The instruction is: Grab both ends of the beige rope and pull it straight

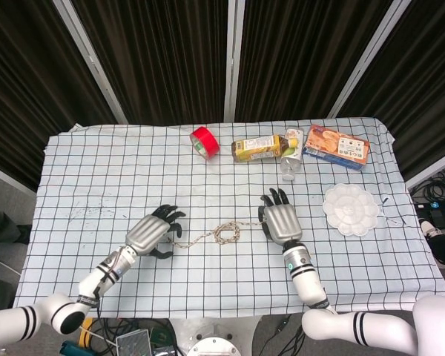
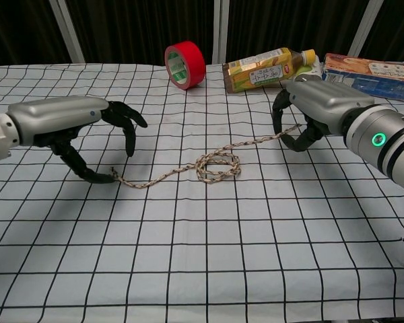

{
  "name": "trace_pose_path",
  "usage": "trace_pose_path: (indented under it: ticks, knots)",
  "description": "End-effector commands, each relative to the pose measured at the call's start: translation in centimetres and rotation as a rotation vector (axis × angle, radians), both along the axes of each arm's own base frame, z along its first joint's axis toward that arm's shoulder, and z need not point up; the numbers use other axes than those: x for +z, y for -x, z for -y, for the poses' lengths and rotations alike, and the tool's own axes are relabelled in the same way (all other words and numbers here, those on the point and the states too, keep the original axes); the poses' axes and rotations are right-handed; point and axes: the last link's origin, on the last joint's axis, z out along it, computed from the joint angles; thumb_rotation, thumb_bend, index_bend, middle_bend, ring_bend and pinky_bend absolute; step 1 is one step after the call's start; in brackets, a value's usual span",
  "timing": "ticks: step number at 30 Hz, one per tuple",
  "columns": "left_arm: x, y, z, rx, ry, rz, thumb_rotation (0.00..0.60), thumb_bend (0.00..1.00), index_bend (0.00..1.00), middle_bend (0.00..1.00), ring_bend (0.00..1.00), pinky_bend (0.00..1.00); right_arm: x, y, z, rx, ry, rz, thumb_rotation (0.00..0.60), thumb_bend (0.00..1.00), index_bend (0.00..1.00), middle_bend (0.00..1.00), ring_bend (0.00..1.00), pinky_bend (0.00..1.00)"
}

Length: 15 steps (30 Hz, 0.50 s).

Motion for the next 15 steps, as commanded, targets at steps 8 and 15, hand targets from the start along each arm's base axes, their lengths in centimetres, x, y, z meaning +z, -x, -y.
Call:
trace_pose_path:
  ticks: [8,15]
  knots:
    - [-2.8,0.3,-0.2,0.015,-0.031,-0.072,0.600,0.21,0.49,0.12,0.00,0.00,-0.1,0.3,-0.1,-0.007,-0.004,0.002,0.600,0.41,0.56,0.19,0.00,0.00]
    - [-3.6,-0.2,-0.4,-0.004,-0.053,-0.088,0.600,0.25,0.49,0.12,0.00,0.00,-0.3,0.6,0.1,-0.018,-0.012,0.005,0.600,0.41,0.56,0.19,0.00,0.00]
